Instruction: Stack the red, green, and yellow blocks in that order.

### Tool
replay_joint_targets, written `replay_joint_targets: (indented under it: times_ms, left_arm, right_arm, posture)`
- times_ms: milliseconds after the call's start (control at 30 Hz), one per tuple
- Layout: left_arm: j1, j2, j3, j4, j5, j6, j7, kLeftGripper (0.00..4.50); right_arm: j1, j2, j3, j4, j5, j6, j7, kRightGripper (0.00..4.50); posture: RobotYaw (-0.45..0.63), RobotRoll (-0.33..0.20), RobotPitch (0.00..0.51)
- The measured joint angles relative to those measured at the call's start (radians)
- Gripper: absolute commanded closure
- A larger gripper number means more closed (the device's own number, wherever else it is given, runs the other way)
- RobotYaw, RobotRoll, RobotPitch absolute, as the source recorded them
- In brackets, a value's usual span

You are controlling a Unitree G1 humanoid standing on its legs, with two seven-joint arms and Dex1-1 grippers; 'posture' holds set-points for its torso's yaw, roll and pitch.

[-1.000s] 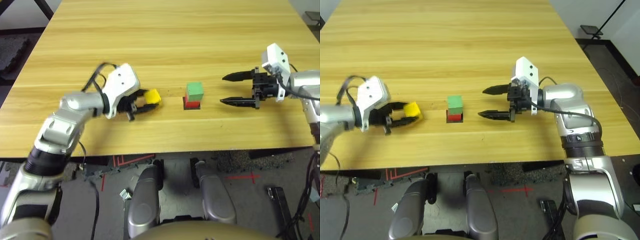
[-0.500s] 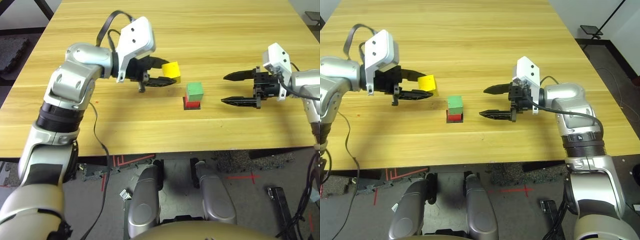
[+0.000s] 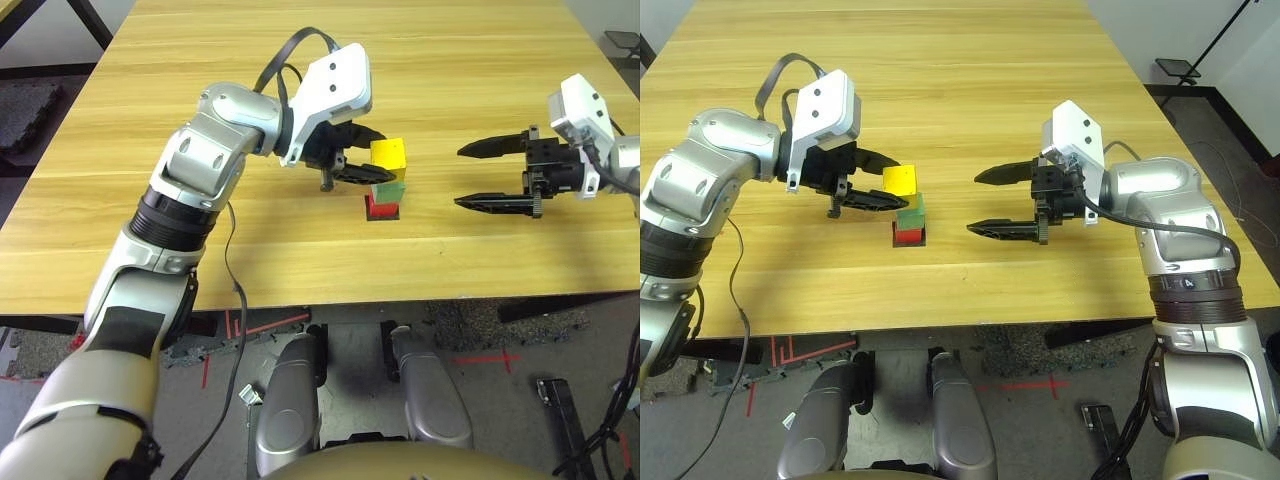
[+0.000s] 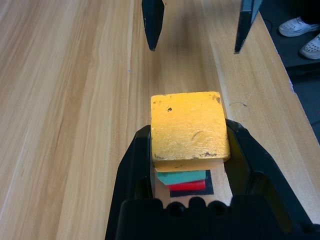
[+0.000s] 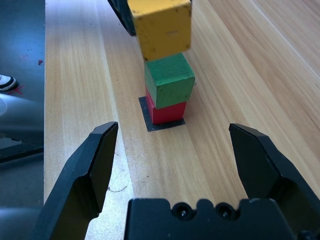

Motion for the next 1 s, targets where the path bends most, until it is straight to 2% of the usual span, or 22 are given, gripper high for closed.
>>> replay_joint_targets:
  times_ms: [300, 1000]
  left_arm:
    - [-0.025, -0.054, -0.002, 0.085, 0.036, -0.04, -0.005, 2.47]
    - [-0.004, -0.055, -0.009, 0.065, 0.056, -0.023, -0.024, 2.47]
  right_arm:
    - [0.035, 0.0, -0.004, -0.019, 0.018, 0.006, -0.022, 0.0]
    - [0.035, 0.001, -0.004, -0.018, 0.021, 0.006, -0.039, 0.0]
  posture:
    - [0.25, 0.112, 0.238]
    - [0.25, 0.105, 0.244]
